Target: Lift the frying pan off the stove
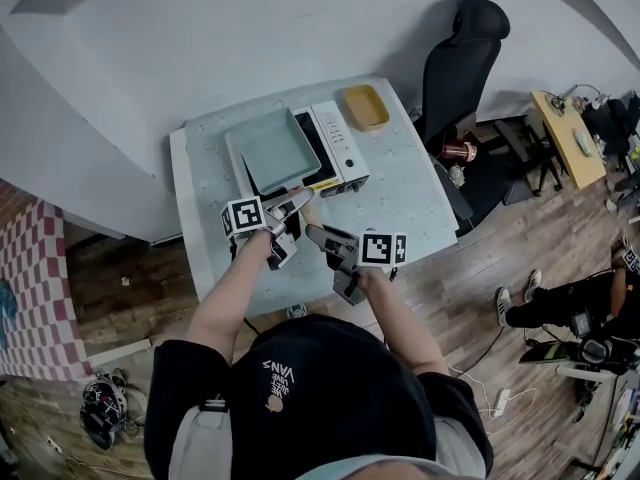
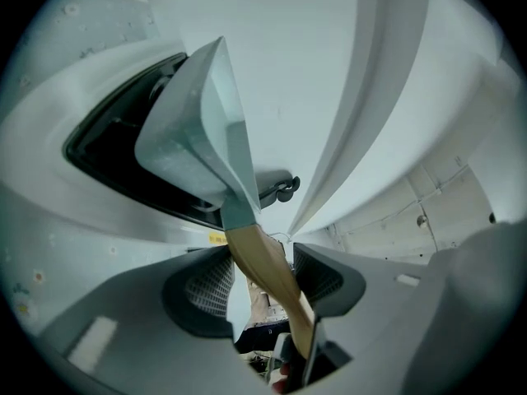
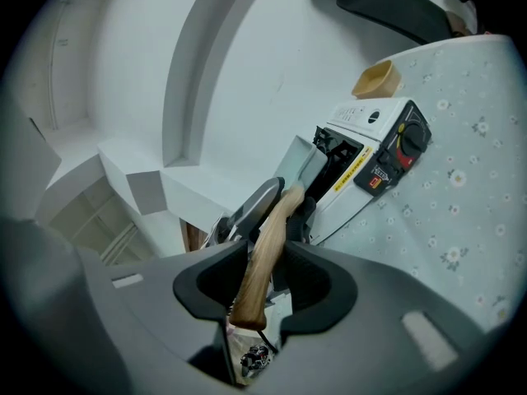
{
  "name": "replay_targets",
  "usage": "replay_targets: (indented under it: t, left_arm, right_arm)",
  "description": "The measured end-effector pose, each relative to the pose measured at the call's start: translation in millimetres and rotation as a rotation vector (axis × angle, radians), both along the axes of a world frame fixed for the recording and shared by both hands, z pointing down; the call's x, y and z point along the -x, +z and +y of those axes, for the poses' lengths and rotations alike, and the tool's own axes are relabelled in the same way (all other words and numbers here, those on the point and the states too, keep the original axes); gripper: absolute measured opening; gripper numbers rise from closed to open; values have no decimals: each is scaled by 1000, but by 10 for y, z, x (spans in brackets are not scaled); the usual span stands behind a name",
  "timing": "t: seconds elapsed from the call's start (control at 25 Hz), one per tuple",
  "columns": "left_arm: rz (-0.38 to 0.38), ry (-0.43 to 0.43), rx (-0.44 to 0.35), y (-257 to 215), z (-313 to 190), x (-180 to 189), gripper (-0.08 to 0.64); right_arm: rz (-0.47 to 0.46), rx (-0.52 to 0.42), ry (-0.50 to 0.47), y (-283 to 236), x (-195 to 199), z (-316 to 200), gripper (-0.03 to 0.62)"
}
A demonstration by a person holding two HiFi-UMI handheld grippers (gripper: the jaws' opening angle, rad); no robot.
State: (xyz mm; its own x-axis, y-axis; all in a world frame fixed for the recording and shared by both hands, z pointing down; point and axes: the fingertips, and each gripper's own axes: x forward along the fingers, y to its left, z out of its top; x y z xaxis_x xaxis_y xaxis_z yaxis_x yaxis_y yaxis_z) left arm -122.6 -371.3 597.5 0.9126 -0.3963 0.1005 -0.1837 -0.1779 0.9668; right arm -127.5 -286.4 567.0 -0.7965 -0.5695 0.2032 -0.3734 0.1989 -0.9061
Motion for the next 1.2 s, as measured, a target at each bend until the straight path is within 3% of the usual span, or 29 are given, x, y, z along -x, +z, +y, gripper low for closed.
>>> replay_targets:
  t: [0.32,1.2]
  left_arm:
    - [-55,1,-40,-56,267,-111,222]
    - [-55,-25,-94,-387,1084,-403,222]
  right_arm:
    - [-21,-10,-18,-3,-85,282,143]
    - [2,-89,-90,-262,-429,1097,143]
